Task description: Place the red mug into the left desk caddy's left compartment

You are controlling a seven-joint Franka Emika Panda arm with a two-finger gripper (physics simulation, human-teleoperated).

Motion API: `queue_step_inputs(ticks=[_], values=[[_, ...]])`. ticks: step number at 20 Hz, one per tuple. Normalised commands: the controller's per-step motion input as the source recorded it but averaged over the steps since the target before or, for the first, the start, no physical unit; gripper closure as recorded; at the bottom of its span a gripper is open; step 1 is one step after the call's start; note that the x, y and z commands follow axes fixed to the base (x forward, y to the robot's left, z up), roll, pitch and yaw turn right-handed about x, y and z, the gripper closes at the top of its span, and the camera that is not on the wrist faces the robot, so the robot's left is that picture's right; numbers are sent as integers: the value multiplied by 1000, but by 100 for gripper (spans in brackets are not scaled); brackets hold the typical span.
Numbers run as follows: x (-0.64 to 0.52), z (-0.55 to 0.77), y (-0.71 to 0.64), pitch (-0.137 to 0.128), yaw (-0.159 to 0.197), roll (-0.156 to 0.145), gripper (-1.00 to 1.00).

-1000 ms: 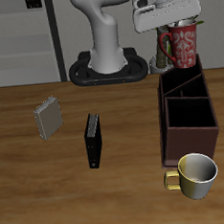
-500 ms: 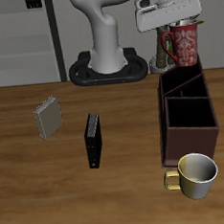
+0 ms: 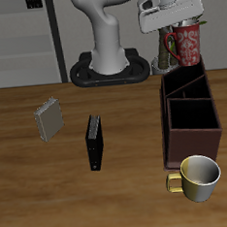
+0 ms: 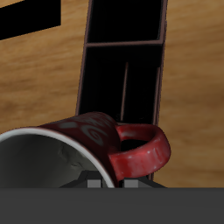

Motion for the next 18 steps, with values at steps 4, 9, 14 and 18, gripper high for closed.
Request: queue_step_inputs(ticks=[4, 9, 14, 18], values=[[-196, -177, 8, 63, -31, -23, 100], [-186, -157, 38, 33, 27, -2, 100], [-128, -78, 115, -4, 38, 35, 100], [-22, -4, -11, -20, 18, 1, 100]])
